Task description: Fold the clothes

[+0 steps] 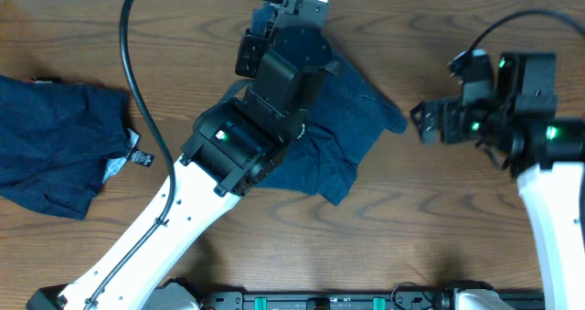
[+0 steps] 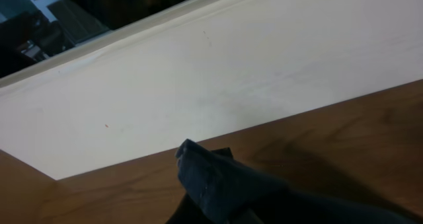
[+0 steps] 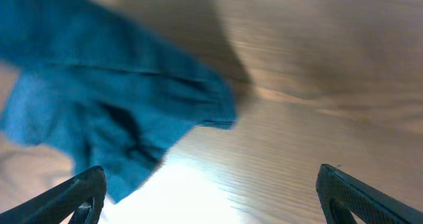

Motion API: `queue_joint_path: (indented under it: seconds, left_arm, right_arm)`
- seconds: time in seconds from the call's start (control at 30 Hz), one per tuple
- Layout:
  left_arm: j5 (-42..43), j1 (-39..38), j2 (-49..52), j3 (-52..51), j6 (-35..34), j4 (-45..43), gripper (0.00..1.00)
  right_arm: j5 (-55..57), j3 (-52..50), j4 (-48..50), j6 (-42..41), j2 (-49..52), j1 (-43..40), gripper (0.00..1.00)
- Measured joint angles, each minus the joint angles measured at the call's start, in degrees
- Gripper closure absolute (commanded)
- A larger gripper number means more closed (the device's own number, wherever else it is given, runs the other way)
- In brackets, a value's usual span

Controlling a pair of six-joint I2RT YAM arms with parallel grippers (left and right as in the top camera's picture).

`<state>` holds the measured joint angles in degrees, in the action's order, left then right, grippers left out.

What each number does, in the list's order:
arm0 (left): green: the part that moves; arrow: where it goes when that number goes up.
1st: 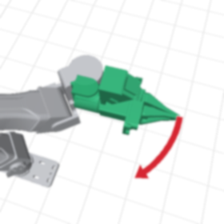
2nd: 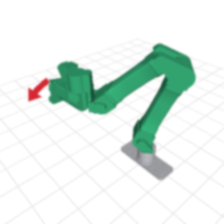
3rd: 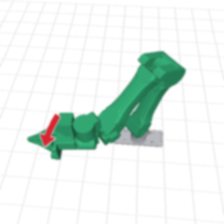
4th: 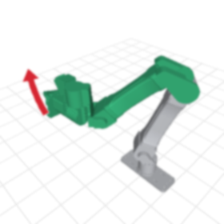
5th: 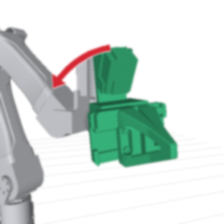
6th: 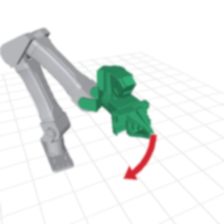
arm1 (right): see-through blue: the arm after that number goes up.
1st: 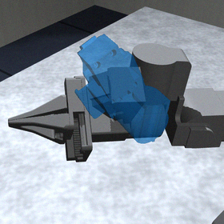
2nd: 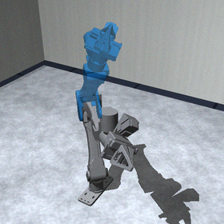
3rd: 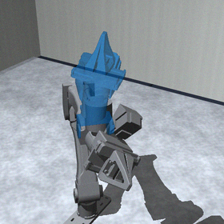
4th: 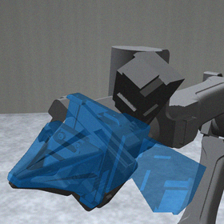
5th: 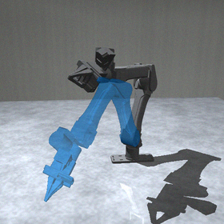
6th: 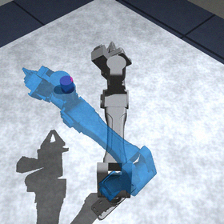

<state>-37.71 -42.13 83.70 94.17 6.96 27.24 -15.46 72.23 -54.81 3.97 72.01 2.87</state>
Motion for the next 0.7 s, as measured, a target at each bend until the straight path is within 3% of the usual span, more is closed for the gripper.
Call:
queue_joint_path:
  seconds: [0.27,0.7]
  left_arm:
    - [0.0,0.0,0.0,0.0,-0.96,0.0,0.94]
    - [0.0,0.0,0.0,0.0,-0.96,0.02,0.94]
  right_arm:
    - [-0.63,-8.9,4.85,-1.9,5.2,3.58,0.01]
    - [-4.66,-9.07,18.53,-0.24,20.59,3.56,0.01]
